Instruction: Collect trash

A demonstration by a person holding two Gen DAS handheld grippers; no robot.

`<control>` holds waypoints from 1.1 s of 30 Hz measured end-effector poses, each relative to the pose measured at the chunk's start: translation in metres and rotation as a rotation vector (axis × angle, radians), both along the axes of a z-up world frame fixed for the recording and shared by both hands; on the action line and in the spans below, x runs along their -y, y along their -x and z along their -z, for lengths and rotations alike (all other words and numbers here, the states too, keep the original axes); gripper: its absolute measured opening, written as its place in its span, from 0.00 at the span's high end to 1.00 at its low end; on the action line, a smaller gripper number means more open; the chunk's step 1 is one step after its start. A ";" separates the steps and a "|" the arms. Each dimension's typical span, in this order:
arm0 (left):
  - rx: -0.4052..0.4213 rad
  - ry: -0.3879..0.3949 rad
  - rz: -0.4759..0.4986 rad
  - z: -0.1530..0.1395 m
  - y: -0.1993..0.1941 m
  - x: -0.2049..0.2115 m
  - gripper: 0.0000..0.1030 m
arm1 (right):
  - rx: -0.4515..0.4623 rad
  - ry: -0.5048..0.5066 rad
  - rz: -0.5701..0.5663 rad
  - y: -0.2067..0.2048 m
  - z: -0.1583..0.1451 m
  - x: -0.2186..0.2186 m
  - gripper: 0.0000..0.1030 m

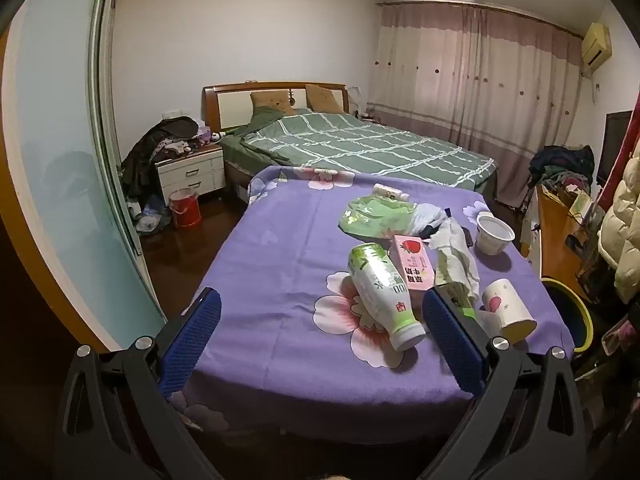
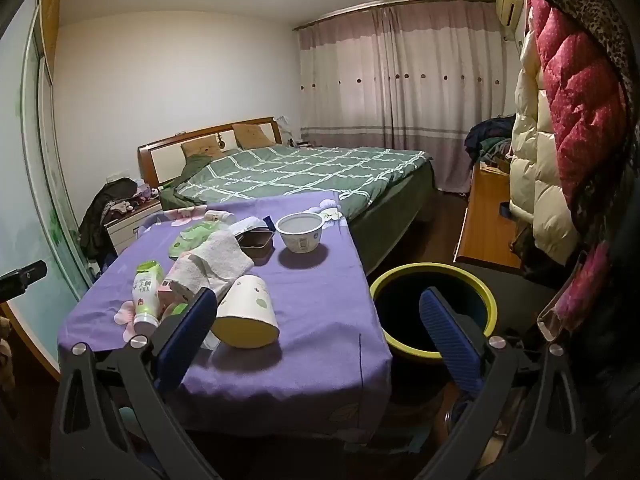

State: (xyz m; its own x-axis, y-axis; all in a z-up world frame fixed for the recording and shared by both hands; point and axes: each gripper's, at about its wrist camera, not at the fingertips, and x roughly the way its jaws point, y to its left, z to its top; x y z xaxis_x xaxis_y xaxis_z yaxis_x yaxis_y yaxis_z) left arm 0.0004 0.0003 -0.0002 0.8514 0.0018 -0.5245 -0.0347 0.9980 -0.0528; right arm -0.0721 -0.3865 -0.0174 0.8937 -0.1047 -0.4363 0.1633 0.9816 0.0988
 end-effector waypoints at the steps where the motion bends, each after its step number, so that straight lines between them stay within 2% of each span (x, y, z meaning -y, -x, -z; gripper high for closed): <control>1: -0.001 0.000 -0.002 0.000 0.000 0.000 0.04 | 0.014 0.001 -0.001 0.001 -0.001 0.000 0.06; 10: -0.031 -0.017 0.010 0.006 -0.003 0.006 0.04 | 0.015 -0.020 -0.005 0.000 0.000 0.004 0.06; 33: -0.033 -0.034 0.034 0.002 -0.002 0.012 0.04 | 0.012 -0.023 0.002 -0.002 0.004 0.006 0.06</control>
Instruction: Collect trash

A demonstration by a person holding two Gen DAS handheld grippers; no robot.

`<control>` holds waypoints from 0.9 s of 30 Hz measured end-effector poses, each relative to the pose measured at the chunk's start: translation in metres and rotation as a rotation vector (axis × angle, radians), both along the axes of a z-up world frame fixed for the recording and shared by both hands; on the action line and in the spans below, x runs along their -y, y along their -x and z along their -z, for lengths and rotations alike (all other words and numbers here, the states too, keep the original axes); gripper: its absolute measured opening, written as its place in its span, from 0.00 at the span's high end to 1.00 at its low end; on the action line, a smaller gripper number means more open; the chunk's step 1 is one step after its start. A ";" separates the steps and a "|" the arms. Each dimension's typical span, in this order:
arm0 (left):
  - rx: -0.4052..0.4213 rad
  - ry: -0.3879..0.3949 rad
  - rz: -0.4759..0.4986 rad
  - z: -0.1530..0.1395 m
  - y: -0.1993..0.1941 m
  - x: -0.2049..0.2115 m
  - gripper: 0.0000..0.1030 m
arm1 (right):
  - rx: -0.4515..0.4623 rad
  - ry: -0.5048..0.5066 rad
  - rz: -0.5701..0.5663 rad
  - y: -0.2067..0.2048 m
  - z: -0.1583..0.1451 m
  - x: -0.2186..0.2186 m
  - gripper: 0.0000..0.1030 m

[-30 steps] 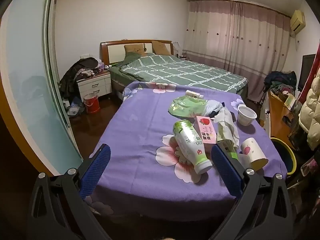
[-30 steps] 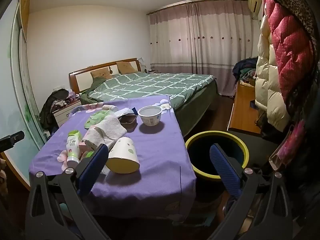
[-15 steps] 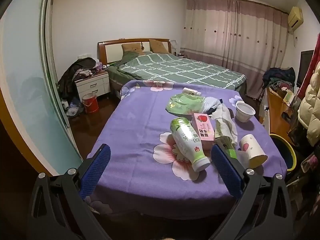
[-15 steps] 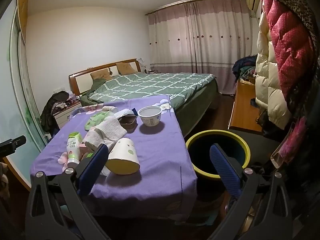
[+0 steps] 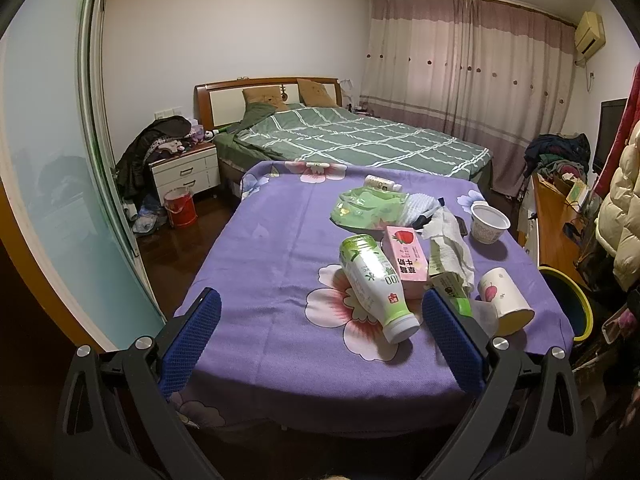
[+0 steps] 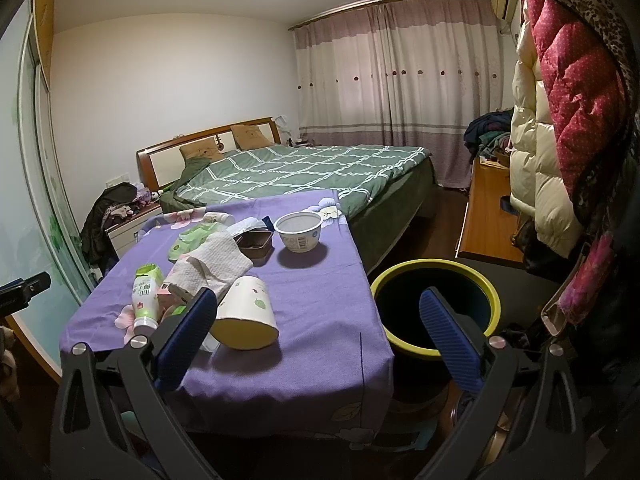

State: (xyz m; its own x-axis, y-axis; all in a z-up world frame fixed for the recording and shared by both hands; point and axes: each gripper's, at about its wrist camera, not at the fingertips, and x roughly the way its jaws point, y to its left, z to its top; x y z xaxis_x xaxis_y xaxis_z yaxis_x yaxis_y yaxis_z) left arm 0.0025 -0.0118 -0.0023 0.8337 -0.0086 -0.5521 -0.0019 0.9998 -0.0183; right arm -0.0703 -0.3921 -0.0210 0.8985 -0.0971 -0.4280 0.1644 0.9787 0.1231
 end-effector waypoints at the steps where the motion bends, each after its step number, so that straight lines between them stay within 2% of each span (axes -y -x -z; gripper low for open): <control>1: 0.000 0.001 0.001 0.000 0.000 0.000 0.04 | 0.000 0.000 0.000 0.000 0.000 0.000 0.06; 27: 0.006 -0.001 0.004 0.000 0.002 0.000 0.04 | 0.000 -0.005 0.003 -0.001 0.003 0.001 0.06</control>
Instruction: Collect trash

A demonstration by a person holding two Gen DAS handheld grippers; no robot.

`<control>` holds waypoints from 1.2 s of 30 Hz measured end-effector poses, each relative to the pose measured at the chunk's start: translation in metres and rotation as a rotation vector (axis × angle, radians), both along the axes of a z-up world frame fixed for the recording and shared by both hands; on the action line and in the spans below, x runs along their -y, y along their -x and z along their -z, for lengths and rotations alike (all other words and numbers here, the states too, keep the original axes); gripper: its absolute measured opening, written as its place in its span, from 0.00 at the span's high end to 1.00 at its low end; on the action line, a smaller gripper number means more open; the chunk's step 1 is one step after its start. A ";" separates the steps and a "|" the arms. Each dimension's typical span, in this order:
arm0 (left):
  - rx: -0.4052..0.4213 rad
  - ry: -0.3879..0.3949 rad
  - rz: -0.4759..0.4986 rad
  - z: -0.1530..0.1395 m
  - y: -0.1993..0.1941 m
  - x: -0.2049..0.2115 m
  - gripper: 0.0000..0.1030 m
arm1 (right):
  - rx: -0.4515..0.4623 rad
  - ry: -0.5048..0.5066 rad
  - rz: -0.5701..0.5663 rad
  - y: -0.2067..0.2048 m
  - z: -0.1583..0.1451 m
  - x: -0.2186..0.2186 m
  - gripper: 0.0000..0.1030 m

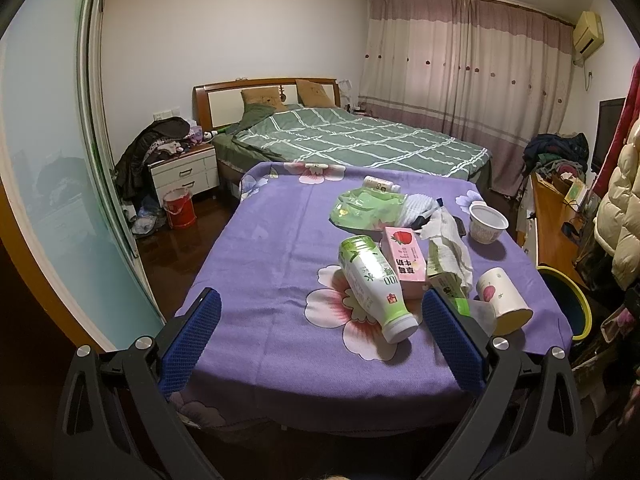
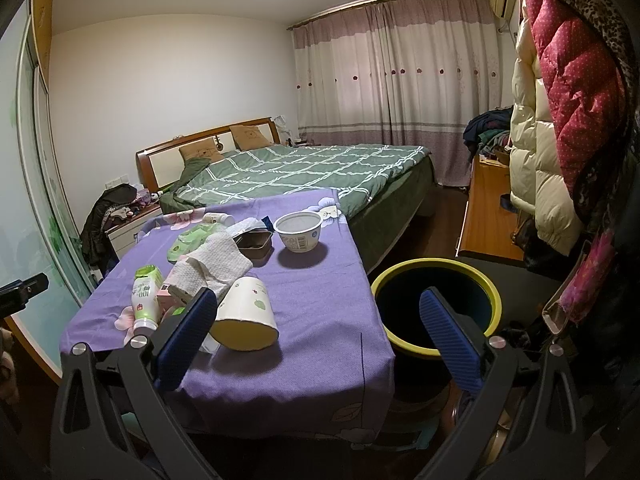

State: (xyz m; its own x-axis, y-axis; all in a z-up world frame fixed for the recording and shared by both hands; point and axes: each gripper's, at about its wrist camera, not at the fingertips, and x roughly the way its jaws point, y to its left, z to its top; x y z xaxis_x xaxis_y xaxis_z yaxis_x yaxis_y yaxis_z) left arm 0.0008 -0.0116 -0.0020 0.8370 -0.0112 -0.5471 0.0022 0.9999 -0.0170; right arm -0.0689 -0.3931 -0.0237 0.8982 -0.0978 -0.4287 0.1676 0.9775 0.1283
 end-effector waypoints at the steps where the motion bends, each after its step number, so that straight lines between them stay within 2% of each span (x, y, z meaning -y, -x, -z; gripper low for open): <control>1: -0.001 -0.001 0.000 0.000 0.000 0.000 0.04 | -0.001 0.000 0.000 0.000 0.000 0.000 0.06; 36: -0.010 -0.006 0.006 0.000 0.000 0.001 0.04 | -0.004 -0.009 0.004 -0.005 0.002 0.000 0.06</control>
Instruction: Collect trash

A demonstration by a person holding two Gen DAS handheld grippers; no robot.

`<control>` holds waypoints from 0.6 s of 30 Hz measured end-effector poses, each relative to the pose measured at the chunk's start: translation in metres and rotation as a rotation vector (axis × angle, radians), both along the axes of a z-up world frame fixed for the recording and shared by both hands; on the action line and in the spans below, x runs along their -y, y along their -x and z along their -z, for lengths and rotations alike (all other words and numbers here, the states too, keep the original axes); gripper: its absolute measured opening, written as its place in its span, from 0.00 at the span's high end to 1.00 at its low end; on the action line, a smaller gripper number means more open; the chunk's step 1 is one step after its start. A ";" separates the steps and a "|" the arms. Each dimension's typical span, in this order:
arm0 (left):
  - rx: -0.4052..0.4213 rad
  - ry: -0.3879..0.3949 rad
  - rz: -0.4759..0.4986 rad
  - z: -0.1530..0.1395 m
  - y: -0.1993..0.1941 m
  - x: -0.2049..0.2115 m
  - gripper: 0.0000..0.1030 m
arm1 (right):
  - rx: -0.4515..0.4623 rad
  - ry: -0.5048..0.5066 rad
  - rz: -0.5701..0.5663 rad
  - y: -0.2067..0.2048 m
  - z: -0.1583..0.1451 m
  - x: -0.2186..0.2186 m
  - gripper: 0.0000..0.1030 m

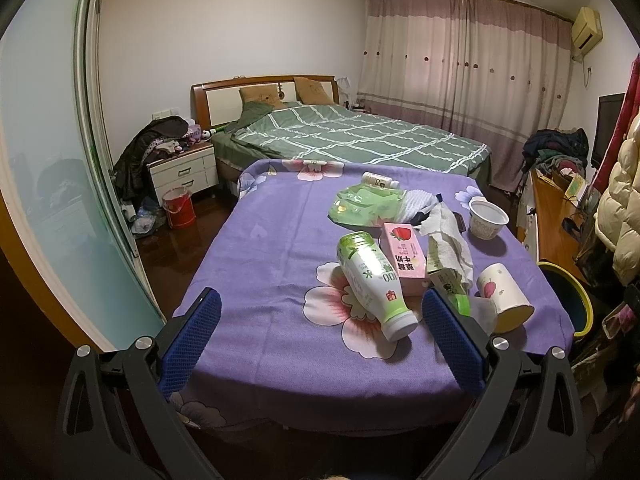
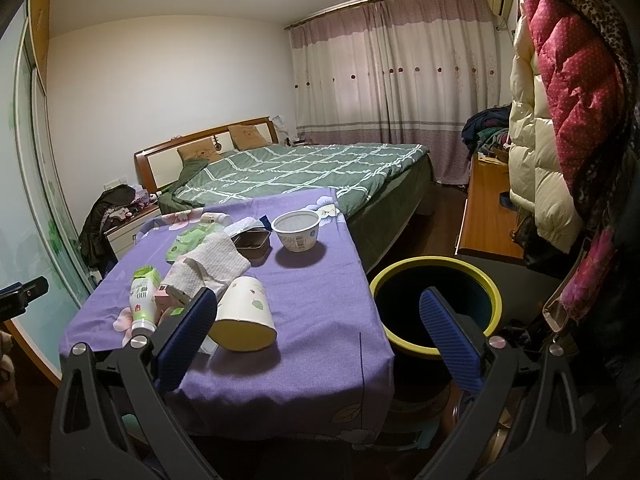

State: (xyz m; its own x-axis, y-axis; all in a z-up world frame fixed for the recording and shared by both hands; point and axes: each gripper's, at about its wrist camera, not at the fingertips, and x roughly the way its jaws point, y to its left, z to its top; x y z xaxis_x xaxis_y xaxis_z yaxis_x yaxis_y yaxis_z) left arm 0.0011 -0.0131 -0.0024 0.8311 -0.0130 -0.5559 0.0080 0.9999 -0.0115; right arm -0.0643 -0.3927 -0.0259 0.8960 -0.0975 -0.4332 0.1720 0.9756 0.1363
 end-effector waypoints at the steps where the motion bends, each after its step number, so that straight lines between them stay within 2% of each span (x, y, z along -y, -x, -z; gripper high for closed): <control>1: -0.002 0.000 0.000 0.001 -0.001 0.000 0.04 | -0.001 -0.001 -0.001 -0.001 0.001 0.000 0.06; 7: 0.000 -0.002 -0.010 0.003 -0.013 -0.004 0.04 | -0.014 0.026 -0.043 -0.017 0.002 -0.009 0.06; 13: -0.008 -0.013 -0.038 0.009 -0.042 -0.007 0.04 | -0.048 -0.006 -0.141 -0.056 0.011 -0.022 0.06; 18: -0.018 -0.020 -0.055 0.014 -0.065 -0.008 0.04 | -0.069 0.000 -0.175 -0.084 0.017 -0.034 0.06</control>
State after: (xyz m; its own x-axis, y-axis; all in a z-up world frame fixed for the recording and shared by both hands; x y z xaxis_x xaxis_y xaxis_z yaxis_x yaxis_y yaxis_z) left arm 0.0665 -0.0051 -0.0164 0.8202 0.0436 -0.5704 -0.0468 0.9989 0.0091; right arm 0.0194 -0.3582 -0.0428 0.8675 0.0568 -0.4941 0.0090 0.9915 0.1298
